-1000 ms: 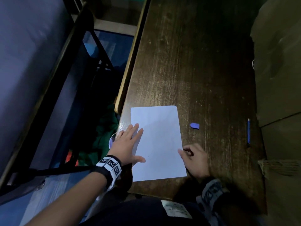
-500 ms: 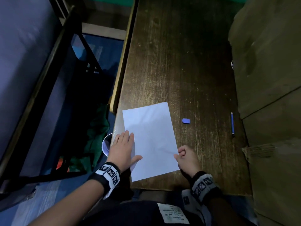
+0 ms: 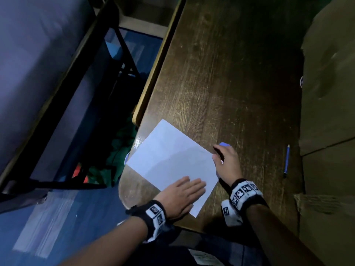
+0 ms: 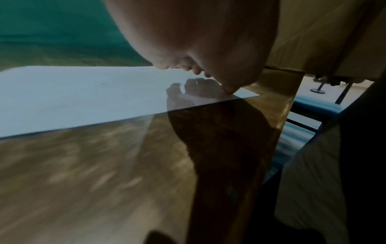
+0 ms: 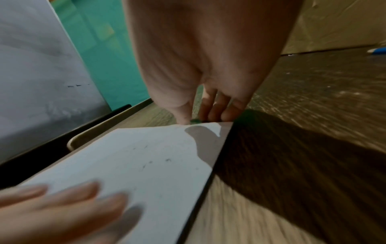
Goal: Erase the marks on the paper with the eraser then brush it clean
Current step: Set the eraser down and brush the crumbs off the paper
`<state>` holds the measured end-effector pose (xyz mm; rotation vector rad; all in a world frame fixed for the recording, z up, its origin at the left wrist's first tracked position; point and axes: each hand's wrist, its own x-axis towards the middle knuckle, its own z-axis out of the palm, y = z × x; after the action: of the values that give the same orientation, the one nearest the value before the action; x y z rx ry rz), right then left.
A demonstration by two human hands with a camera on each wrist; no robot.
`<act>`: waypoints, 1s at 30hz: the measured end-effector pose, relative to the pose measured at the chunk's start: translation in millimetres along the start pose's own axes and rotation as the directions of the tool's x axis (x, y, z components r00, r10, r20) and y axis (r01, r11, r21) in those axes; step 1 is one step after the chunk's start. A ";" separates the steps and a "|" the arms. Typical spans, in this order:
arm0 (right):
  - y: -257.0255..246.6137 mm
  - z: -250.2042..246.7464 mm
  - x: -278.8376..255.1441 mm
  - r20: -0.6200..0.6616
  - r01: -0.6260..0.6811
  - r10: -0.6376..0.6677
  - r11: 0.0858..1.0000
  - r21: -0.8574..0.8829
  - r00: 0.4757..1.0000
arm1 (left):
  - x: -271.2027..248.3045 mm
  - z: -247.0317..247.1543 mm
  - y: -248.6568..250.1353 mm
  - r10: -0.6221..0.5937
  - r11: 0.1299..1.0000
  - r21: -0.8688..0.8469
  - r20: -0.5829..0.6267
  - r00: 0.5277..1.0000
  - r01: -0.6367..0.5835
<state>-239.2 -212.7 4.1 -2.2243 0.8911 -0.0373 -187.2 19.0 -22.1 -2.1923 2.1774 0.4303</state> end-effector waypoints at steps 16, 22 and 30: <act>44.1 9.4 -66.6 0.165 0.112 -0.081 0.976 -0.186 0.983 | 6.6 3.2 -44.9 -0.567 0.822 -0.170 -0.156 0.809 0.544; 43.3 12.9 -64.8 0.075 0.081 -0.077 0.995 -0.052 0.994 | 25.5 35.1 21.0 -0.007 1.000 -0.015 -0.094 0.996 0.005; 34.1 1.7 -57.3 0.064 -0.030 0.028 0.999 0.033 0.998 | 2.9 1.7 -73.0 -0.606 0.796 -0.149 -0.226 0.763 0.587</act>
<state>-302.3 -193.6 -5.9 -2.1686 0.8821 0.0316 -115.7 18.4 -37.3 -2.9448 1.4013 0.1882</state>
